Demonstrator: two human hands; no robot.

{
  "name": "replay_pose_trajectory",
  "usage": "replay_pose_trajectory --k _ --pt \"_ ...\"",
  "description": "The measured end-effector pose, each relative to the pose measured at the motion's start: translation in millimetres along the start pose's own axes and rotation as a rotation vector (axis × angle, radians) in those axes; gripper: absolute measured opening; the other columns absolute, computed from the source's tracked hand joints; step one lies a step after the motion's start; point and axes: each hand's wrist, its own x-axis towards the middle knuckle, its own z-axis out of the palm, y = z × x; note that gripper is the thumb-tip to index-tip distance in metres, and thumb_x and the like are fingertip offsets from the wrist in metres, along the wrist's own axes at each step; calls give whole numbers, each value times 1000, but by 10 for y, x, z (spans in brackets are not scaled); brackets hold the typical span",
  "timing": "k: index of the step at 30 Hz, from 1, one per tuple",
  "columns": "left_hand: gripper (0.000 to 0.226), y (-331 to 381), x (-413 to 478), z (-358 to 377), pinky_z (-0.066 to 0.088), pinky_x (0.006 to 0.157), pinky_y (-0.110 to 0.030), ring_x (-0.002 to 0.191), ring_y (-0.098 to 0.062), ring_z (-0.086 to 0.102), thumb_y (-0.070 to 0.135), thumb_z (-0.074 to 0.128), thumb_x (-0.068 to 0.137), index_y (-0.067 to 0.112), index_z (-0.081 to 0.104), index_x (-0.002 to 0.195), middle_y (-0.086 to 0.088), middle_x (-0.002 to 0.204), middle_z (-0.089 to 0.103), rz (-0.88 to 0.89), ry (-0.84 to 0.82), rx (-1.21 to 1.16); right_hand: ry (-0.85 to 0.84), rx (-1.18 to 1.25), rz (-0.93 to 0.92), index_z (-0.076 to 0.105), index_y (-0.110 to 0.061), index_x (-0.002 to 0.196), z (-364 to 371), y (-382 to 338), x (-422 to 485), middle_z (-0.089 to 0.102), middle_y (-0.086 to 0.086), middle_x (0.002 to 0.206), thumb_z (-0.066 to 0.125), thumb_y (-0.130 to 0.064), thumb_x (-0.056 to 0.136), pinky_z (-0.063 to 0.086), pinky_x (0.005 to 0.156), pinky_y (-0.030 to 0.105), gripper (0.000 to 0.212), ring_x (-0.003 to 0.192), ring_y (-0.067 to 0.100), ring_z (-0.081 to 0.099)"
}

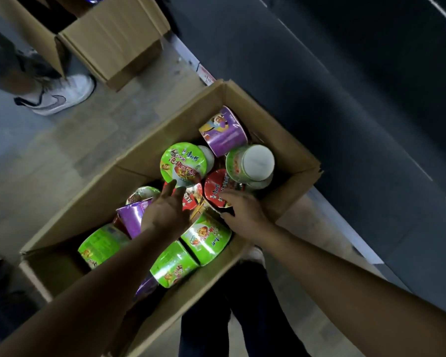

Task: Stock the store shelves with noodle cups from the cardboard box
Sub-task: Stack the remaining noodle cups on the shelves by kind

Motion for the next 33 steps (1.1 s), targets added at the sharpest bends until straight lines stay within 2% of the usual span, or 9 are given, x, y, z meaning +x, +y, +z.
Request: replay_pose_trajectory --k 4,7,11,16,23,26,29,31,33 --pt "70 -253 375 286 46 90 -38 128 -35 45 19 63 84 21 30 146 -2 160 4 -31 18 -26 58 -87 -105 49 -12 137 279 127 471 46 7 144 62 -10 85 29 112 32 54 135 24 38" --pt "75 -394 620 527 43 92 -35 130 -33 43 15 59 86 23 20 150 0 160 -7 -8 52 -27 86 -228 -210 45 -12 140 502 245 839 41 6 148 61 -12 86 26 115 38 56 141 23 29" --pt "88 -569 943 826 39 104 -37 134 -31 39 9 59 83 30 8 152 4 159 -14 48 102 -99 26 -313 -228 32 -18 147 716 364 1249 25 -2 156 58 -12 87 23 113 51 65 147 15 7" --pt "80 -648 1220 998 37 108 -43 141 -29 29 5 56 86 28 16 151 0 159 -8 107 248 -249 -38 -423 -289 22 -25 150 797 396 1609 5 -10 160 53 -12 91 13 112 59 68 146 9 -9" --pt "78 -738 1232 1043 44 99 -38 139 -26 33 13 66 85 29 25 149 5 159 3 167 289 -269 67 -312 -514 58 0 126 699 508 1690 47 19 140 60 4 82 31 113 39 44 139 35 31" --pt "60 -709 1146 946 44 93 -31 136 -19 39 21 61 91 31 36 145 6 157 19 180 343 -251 85 -295 -552 71 6 99 593 418 1594 68 23 107 72 3 62 48 90 45 37 106 41 63" --pt "47 -690 1049 779 41 97 -27 129 -21 48 40 47 92 29 47 138 0 147 43 223 316 -280 13 -202 -447 67 1 112 416 308 1457 64 19 121 61 1 85 39 106 32 28 118 33 57" --pt "53 -648 941 645 37 98 -22 124 -22 53 50 36 89 26 55 132 -2 138 54 283 279 -296 -32 -83 -311 62 0 120 303 265 1326 59 16 129 58 -5 90 26 103 10 31 126 24 51" --pt "57 -542 783 459 33 97 -18 121 -21 55 52 32 87 22 61 126 -3 131 59 305 263 -298 -51 -30 -224 62 -3 122 164 158 1155 59 10 130 60 -10 90 24 99 6 32 126 18 51"
